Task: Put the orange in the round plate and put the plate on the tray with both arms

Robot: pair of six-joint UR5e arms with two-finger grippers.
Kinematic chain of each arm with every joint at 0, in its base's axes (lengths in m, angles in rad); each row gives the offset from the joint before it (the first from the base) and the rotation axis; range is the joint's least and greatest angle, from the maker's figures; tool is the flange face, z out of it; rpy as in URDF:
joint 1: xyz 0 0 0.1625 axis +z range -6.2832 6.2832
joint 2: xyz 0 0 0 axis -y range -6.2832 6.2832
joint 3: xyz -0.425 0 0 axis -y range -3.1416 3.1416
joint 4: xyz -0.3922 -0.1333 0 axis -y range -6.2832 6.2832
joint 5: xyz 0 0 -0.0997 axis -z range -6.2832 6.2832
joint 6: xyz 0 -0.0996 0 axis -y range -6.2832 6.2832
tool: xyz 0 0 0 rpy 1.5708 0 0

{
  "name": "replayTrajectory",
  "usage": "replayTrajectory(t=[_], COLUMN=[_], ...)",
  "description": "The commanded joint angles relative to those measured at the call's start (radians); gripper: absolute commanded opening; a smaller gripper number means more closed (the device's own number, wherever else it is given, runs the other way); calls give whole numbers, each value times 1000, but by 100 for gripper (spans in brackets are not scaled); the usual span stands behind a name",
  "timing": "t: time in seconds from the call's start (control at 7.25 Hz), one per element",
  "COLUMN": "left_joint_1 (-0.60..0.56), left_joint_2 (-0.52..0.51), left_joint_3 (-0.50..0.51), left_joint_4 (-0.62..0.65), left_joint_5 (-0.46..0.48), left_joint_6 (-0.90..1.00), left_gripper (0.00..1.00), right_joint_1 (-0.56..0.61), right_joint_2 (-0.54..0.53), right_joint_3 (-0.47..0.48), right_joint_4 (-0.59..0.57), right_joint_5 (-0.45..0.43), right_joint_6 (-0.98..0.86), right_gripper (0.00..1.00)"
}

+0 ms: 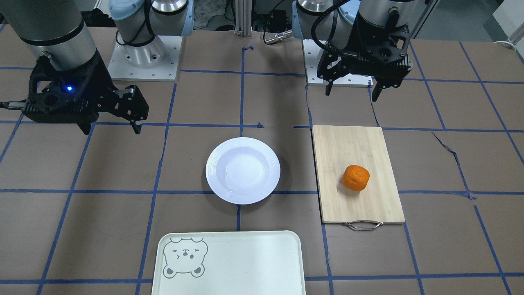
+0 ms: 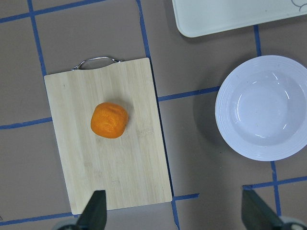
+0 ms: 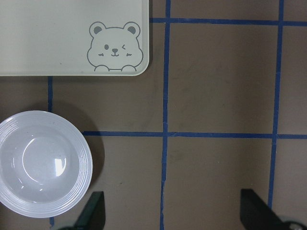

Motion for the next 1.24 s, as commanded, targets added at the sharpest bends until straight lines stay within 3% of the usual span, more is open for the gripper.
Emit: replayTrajectory(t=[0.0, 1.1], left_joint_1=[0, 25], left_joint_2=[0, -11], left_joint_3=[1, -6], left_joint_4=[0, -3], left_joint_5=[0, -2], left_joint_6=[0, 2], left_gripper=[100, 100], right_joint_1=[-1, -8], right_joint_2=[0, 31], right_joint_3=[9, 9], right_joint_4=[-1, -11], right_joint_5=[-6, -3], right_joint_6=[-3, -17], right_gripper=[100, 100])
